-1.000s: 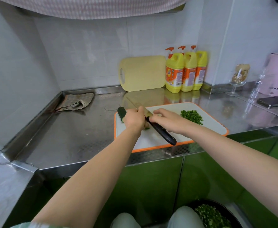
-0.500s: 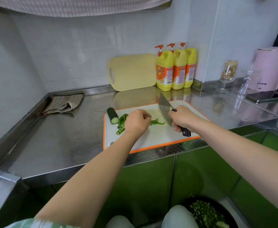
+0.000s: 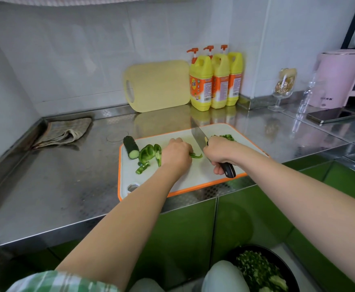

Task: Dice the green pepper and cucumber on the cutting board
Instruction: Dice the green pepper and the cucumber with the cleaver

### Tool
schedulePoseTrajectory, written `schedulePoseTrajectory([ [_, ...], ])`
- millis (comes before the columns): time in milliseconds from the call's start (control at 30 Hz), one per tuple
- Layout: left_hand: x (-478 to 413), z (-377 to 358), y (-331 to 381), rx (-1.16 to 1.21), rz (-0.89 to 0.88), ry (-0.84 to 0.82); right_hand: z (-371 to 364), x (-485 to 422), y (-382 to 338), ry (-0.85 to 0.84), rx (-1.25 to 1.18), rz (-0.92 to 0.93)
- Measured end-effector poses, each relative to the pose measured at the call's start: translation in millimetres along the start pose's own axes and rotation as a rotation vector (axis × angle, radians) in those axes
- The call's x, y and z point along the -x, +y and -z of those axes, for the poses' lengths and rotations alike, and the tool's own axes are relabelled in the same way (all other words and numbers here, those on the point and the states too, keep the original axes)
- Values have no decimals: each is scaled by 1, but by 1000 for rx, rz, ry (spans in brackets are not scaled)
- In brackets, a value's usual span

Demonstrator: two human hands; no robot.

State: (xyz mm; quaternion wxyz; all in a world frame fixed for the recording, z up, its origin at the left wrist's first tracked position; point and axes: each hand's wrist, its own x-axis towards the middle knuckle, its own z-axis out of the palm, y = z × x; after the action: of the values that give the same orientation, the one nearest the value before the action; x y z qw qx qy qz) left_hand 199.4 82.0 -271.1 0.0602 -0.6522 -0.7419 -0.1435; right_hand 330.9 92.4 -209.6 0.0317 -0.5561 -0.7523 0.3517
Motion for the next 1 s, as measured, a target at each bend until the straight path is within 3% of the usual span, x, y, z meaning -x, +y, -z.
schedulePoseTrajectory([
  [267,4,-1,-4,-76,-118,106,-1,-3,6,10,-29,12],
  [600,2,-3,-5,92,-109,143,-2,-5,9,16,-44,4],
  [733,-4,-5,-2,35,-110,99,-2,-4,9,16,-49,6],
  [867,-6,-7,-10,35,-38,108,-3,-5,10,29,-51,20],
  [1000,-4,2,-22,90,151,157,-5,-7,12,62,-57,27],
])
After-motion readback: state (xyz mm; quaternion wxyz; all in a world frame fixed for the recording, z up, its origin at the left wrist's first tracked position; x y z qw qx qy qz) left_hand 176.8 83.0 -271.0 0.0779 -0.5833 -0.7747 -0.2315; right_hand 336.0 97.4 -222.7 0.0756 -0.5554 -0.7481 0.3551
